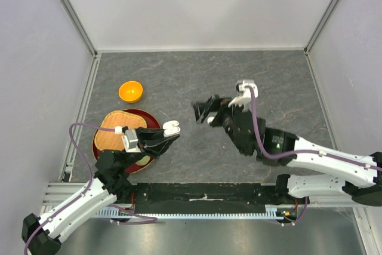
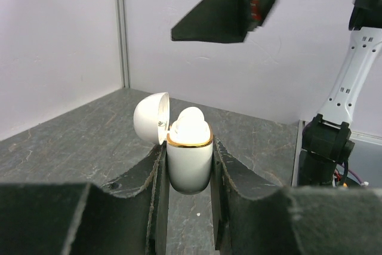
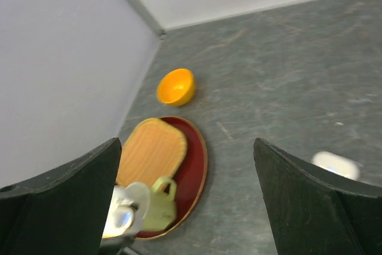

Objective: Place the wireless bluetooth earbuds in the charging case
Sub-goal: Place the earbud in the charging case, then close the charging case, then place the charging case at the center of the board.

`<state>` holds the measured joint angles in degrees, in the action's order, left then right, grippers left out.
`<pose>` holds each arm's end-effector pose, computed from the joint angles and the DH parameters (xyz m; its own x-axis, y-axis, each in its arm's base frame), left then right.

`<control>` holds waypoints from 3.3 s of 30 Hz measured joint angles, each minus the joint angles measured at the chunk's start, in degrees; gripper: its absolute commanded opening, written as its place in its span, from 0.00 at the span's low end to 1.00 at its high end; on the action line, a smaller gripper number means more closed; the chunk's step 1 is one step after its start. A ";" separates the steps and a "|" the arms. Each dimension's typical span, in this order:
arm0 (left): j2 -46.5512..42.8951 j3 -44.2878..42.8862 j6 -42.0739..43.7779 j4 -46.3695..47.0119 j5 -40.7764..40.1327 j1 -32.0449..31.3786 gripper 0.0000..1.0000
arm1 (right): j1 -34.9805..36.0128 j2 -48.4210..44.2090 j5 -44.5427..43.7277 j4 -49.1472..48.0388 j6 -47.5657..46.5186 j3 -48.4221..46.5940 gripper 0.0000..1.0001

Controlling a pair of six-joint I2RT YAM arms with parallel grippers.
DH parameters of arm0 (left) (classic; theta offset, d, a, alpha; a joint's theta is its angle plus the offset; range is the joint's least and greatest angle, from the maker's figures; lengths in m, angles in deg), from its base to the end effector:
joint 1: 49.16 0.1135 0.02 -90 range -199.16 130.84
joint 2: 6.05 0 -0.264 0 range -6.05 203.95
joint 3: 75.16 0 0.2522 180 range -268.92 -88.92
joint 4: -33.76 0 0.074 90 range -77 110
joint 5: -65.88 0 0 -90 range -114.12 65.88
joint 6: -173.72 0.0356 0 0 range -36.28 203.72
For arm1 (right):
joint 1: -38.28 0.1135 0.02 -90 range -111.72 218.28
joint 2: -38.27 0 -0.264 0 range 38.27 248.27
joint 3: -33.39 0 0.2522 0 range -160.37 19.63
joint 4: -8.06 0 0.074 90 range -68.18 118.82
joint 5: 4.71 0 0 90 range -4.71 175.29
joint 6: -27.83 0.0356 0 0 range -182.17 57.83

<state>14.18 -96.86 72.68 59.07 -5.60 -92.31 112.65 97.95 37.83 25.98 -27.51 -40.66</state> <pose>0.0803 -0.0907 0.2598 0.1588 -0.3978 -0.9036 0.9025 0.4296 -0.0305 0.0869 0.2134 0.3979 -0.2713 0.4573 -0.8469 -0.3631 0.7663 0.5301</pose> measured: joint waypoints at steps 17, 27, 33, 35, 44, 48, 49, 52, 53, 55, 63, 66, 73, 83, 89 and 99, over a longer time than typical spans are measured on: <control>4.28 -1.90 -0.02 -0.09 3.54 0.00 0.02 | -27.12 5.22 35.34 19.96 9.77 -5.38 0.98; 10.29 -3.50 -0.04 0.57 7.85 0.00 0.02 | -27.12 7.28 50.69 12.09 9.55 -3.23 0.98; 12.46 -3.72 -0.07 1.01 9.25 0.00 0.02 | -27.08 9.18 56.74 9.51 10.14 -0.33 0.98; 12.79 -3.72 -0.07 1.46 9.49 0.00 0.02 | -27.06 9.44 58.14 9.22 10.16 -0.07 0.98; 13.25 -3.74 -0.39 2.67 10.25 -0.02 0.02 | -25.33 9.70 62.16 7.43 9.44 0.79 0.98; 13.44 -3.74 -0.74 2.78 10.23 -0.07 0.02 | -25.20 9.70 62.14 7.19 8.66 0.81 0.98; 13.53 -3.74 -0.90 2.78 10.23 -0.07 0.02 | -25.09 9.70 62.07 7.13 8.52 0.83 0.98; 13.68 -3.74 -1.14 2.78 10.16 -0.11 0.02 | -24.98 9.46 61.96 7.02 8.13 0.92 0.98; 13.77 -3.74 -1.29 2.78 10.12 -0.11 0.02 | -24.96 9.31 61.96 7.04 7.98 1.01 0.98; 13.88 -3.74 -1.53 2.78 9.86 -0.11 0.02 | -24.83 8.81 61.94 7.10 7.54 1.07 0.98; 13.86 -3.74 -2.49 2.62 6.67 -0.09 0.02 | -24.15 7.85 62.58 7.61 6.03 1.14 0.98; 14.10 -3.74 -3.08 2.21 6.43 -0.11 0.02 | -24.06 7.76 62.05 8.02 5.51 1.14 0.98; 15.52 -5.14 -6.03 -0.39 5.07 -0.11 0.02 | -23.93 6.99 58.10 10.14 4.66 1.14 0.98; 25.40 -17.27 -12.48 -17.03 0.52 -0.09 0.02 | -23.58 -0.79 35.26 18.29 14.91 5.97 0.98; 37.70 -22.80 -16.87 -24.98 0.02 -0.07 0.02 | -23.58 -7.32 23.98 23.39 20.96 8.98 0.98; 54.27 -23.71 -25.88 -24.55 0.61 -0.61 0.07 | -23.58 -15.06 14.40 26.53 24.61 10.27 0.98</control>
<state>68.45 -120.58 46.80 34.52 -4.99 -92.93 89.07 82.89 52.23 52.52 -2.90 -30.39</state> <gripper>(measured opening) 0.340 0.979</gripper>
